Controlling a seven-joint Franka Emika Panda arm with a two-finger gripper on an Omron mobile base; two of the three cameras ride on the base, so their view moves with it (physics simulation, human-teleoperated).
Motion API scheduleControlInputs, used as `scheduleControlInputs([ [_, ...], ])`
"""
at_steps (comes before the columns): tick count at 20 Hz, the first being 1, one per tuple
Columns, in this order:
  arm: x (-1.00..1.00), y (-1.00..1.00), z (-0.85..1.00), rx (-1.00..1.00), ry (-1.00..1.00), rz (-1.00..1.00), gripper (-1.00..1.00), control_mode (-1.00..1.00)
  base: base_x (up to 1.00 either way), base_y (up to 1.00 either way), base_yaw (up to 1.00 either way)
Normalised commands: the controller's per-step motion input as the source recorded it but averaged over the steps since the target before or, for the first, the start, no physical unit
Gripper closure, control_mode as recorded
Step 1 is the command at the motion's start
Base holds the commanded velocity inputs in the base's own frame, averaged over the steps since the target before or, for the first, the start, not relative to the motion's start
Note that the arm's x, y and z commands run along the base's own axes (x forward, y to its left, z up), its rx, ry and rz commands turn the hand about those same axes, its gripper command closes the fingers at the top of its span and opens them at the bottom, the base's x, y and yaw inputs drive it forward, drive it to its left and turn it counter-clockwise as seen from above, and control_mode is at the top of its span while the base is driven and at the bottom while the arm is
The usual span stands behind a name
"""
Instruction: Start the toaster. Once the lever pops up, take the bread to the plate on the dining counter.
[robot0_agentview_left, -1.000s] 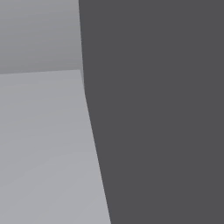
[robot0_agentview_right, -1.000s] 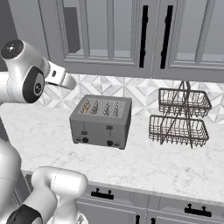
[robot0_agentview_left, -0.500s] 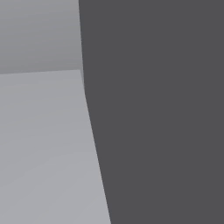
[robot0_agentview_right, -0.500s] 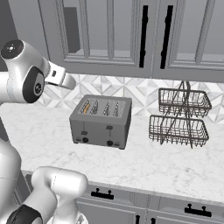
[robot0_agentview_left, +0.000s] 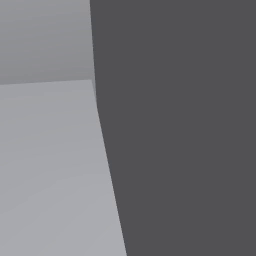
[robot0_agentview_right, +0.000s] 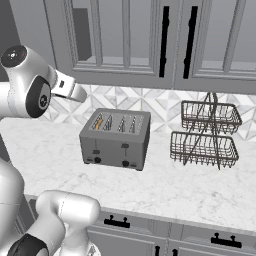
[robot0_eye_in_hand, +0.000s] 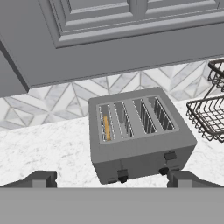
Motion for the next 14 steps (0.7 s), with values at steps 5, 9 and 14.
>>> scheduleControlInputs([
  [5,0.0,0.0,0.0,0.0,0.0,0.0,-1.0,-1.0,0.0,0.0,0.0],
  [9,0.0,0.0,0.0,0.0,0.0,0.0,-1.0,-1.0,0.0,0.0,0.0],
  [14,0.0,0.0,0.0,0.0,0.0,0.0,-1.0,-1.0,0.0,0.0,0.0],
])
